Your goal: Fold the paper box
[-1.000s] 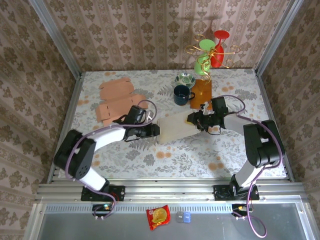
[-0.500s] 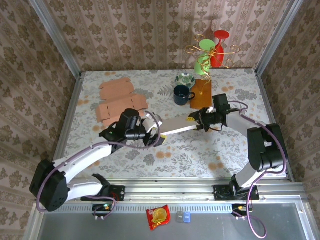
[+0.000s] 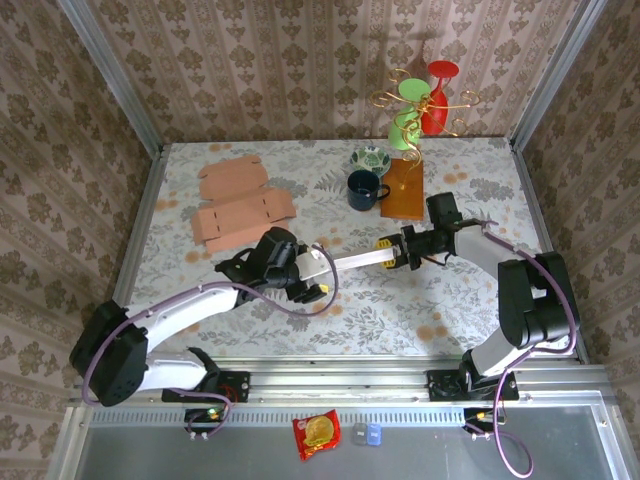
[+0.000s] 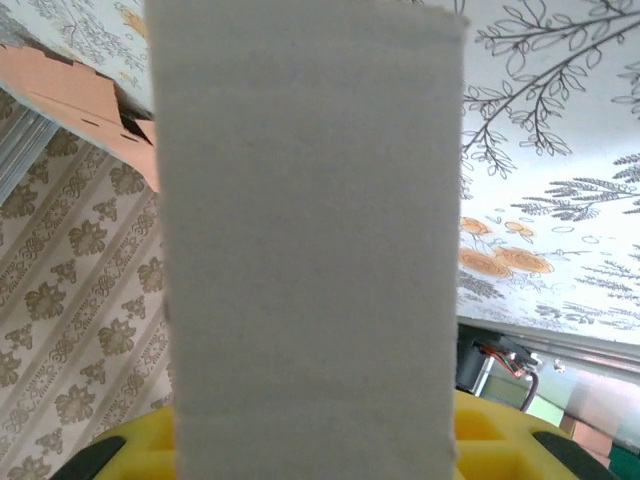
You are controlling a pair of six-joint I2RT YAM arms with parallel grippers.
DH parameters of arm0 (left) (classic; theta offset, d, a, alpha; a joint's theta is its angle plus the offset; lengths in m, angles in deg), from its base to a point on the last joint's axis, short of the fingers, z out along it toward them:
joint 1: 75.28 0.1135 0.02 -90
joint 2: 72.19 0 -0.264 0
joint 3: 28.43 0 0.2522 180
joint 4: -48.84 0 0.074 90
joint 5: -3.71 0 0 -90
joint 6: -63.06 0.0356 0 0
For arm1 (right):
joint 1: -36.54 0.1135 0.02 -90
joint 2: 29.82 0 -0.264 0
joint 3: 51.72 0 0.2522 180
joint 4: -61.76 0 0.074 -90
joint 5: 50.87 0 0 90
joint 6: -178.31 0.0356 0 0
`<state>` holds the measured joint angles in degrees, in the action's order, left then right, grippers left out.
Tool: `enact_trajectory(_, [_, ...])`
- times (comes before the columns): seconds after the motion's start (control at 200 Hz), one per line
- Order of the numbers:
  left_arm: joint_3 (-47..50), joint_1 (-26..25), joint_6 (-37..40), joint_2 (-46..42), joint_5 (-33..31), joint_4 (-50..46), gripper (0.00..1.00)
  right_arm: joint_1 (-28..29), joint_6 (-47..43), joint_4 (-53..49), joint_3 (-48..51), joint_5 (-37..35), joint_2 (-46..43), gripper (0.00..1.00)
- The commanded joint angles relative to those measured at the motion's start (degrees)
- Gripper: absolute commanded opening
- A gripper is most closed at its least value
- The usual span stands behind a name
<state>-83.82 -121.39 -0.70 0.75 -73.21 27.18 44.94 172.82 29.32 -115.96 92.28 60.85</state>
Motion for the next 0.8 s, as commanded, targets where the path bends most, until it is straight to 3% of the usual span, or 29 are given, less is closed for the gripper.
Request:
enact_trajectory(0.0, [-1.6,-0.6,1.9,1.3,-3.2,1.2,0.74,-0.1,2.3,-3.3,2.3,2.3,-0.9,0.3])
enact_trajectory(0.225, [-3.3,-1.5,2.1,4.8,-2.7,1.5,0.68,-0.1,5.0,-1.4,3.7,2.8,-0.7,0.3])
enact_trajectory(0.42, [-6.2,-1.5,1.9,7.5,-2.4,1.4,0.57,-0.2,5.5,-1.5,5.0,2.9,-0.1,0.33])
enact_trajectory(0.55, [-7.7,-1.4,1.9,8.6,-0.1,-0.1,0.42,-1.1,5.6,-0.5,6.4,1.6,0.8,0.45])
enact_trajectory(0.695, [-8.9,-1.0,1.8,9.7,1.8,-3.1,0.37,-2.3,5.7,1.5,5.5,1.1,1.7,0.62])
enact_trajectory(0.795, [-10.0,-0.6,1.8,10.1,2.3,-5.4,0.3,-3.1,2.1,-3.0,2.1,-0.2,1.4,0.7])
